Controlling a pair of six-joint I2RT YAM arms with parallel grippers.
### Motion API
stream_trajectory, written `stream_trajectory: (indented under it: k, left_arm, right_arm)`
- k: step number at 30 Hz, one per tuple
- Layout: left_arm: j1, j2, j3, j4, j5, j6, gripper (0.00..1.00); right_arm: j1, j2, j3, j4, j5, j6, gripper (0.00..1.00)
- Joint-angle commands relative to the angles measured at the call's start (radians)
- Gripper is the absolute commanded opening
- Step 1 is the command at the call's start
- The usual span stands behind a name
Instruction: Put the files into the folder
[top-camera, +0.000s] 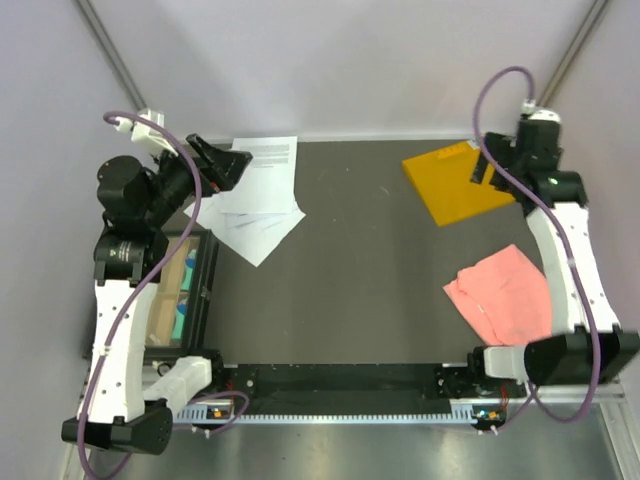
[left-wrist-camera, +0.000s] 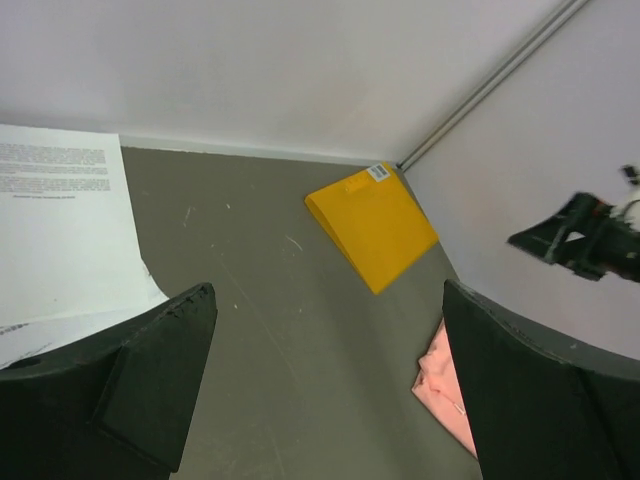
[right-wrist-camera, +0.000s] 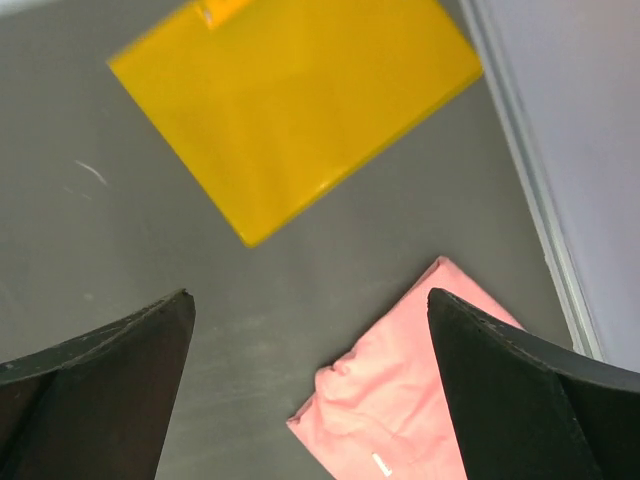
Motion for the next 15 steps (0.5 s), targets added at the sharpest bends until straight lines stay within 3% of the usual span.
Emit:
stream_trajectory:
  k: [1, 9, 12, 15]
  left_arm:
    - [0.003, -0.019, -0.122, 0.084, 0.034, -0.048, 0.98]
    - [-0.001, -0.002, -0.348, 0.09, 0.13, -0.088, 0.98]
    - [-0.015, -0.007, -0.436, 0.092, 0.164, -0.08, 0.87]
    - [-0.068, -0.018, -0.5, 0.075, 0.161, -0.077, 0.84]
  right_arm:
    - [0.148, 0.196, 0.031, -0.058, 0.212, -0.029, 0.99]
    - [0.337, 0.601, 0.169, 0.041, 0.378, -0.115, 0.99]
    - [0.383, 0.701, 0.194, 0.136, 0.422, -0.169, 0.99]
    - [0.405, 0.775, 0.233, 0.205, 0.441, -0.23, 0.99]
